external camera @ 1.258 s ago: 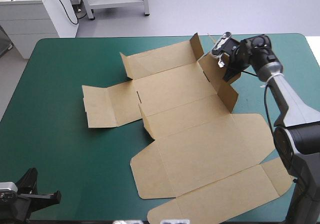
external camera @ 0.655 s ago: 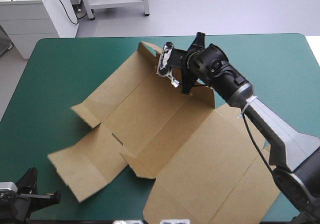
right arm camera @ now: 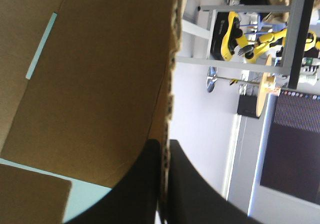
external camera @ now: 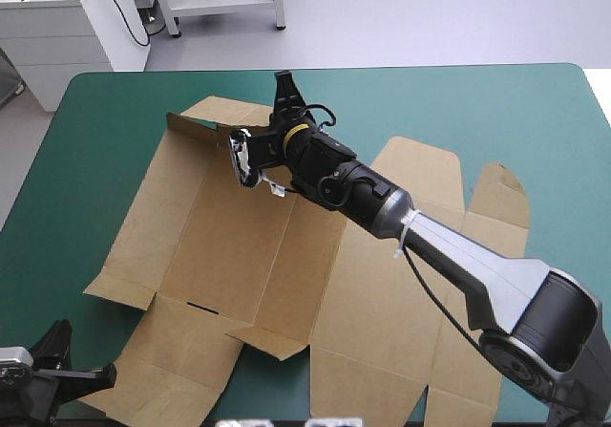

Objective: Fold the box

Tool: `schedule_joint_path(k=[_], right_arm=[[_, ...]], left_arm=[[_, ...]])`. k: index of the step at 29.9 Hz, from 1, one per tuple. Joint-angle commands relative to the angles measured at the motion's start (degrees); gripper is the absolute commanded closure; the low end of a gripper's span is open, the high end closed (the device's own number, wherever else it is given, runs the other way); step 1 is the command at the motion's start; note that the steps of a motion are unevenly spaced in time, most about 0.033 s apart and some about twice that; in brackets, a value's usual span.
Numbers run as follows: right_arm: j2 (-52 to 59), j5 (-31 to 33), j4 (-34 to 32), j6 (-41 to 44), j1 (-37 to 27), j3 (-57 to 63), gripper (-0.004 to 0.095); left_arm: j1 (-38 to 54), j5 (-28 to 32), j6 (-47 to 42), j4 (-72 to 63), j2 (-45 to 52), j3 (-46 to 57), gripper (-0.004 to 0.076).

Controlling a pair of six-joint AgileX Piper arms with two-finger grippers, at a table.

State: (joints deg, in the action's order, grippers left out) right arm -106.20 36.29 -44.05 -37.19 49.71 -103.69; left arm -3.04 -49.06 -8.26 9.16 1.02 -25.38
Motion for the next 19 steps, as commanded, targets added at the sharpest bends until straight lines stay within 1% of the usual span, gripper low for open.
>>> schedule_joint_path(k=[1,4,7,11,16,19], right_arm=[[0.8,-9.1,-3.6,-0.6,0.0,-1.7,0.0929],[-0.8,-13.4,-3.6,-0.6,0.1,-1.7,0.0929],[-1.8,-15.7,-1.8,-0.6,0.2,-1.7,0.0929],[-1.9,-15.7,2.0,-0.9,0.7,-1.7,0.0929],[-1.9,-15.6,4.6,-1.3,0.7,-1.7,0.0929],[-1.9,-15.4,8.1,-1.3,0.7,-1.7,0.0929]], left_arm=[[-0.3,4.2,-0.1,0.1,0.3,-1.2,0.0731],[-0.3,4.2,-0.1,0.1,0.3,-1.2,0.0731],[-0.3,4.2,-0.1,0.1,0.3,-1.2,0.0731],[-0.3,4.2,-0.1,0.1,0.3,-1.2,0.0731],[-0.3,4.2,-0.1,0.1,0.3,-1.2,0.0731],[-0.3,4.2,-0.1,0.1,0.3,-1.2,0.0731]])
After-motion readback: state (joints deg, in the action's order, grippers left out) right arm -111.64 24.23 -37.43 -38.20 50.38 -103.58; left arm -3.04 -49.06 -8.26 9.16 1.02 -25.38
